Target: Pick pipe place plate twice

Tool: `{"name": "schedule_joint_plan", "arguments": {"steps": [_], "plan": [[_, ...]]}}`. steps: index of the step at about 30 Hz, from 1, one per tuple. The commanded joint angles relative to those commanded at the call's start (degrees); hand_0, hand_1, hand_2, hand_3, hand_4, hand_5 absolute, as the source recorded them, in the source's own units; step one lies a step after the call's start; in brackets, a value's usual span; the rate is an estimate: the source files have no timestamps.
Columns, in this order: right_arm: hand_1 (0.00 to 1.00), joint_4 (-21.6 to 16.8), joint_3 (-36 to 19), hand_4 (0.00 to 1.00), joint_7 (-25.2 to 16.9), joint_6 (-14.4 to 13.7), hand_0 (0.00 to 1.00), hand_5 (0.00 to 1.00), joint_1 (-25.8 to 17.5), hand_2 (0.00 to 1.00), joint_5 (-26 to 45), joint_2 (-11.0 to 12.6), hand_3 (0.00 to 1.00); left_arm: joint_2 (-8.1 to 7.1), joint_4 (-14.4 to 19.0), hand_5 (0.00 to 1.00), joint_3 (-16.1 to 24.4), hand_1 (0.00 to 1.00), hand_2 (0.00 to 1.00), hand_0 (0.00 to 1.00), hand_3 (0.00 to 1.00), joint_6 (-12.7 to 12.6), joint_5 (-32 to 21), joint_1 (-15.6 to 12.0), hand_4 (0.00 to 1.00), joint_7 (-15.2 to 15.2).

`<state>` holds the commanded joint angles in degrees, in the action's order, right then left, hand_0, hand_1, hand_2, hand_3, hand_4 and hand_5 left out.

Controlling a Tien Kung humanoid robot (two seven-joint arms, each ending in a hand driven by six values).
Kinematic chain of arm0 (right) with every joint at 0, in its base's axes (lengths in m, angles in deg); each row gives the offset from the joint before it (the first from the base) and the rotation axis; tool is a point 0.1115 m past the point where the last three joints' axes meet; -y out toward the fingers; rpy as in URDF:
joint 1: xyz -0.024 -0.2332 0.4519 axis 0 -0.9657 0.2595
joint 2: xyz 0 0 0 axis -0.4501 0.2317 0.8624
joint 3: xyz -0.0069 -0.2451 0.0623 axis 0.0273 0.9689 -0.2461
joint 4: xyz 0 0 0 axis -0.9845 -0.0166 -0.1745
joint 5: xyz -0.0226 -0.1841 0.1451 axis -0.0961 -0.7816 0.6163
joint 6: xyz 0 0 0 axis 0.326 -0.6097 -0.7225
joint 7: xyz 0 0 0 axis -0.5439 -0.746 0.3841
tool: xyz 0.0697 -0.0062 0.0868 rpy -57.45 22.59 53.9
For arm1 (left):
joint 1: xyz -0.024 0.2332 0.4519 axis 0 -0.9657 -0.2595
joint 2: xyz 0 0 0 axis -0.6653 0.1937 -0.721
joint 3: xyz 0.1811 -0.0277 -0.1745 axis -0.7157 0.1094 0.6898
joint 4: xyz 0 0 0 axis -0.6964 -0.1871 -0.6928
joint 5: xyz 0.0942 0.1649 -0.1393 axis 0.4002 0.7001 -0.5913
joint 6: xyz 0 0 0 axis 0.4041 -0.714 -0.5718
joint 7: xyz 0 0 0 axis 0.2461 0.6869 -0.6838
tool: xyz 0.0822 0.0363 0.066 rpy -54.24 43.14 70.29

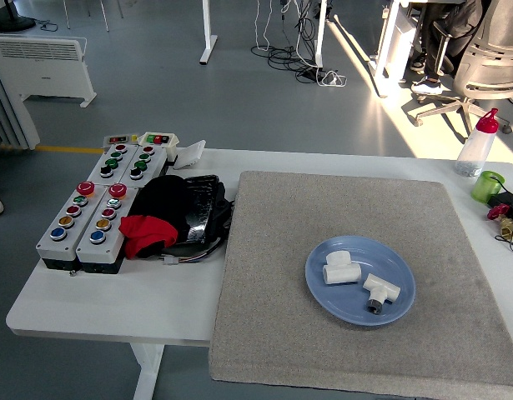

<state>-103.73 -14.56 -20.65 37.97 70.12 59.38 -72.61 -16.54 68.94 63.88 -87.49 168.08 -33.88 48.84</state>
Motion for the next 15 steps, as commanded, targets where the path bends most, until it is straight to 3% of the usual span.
{"name": "schedule_joint_plan", "arguments": {"steps": [7,15], "plan": [[0.735,-0.18,-2.14,0.528,-0.32,-1.29,0.776,0.541,-3.26,0.787,3.44,0.35,0.739,0.0,0.01,0.998,0.16,0.577,0.583,0.584,0.485,0.13,0.32,0.1,0.41,0.05],[0.731,-0.11,-1.7,0.521,-0.03,-1.22,0.773,0.55,-2.96,0.784,3.63,0.07,0.734,0.0,0.01,0.998,0.16,0.577,0.583,0.584,0.485,0.15,0.35,0.11,0.41,0.05]]}}
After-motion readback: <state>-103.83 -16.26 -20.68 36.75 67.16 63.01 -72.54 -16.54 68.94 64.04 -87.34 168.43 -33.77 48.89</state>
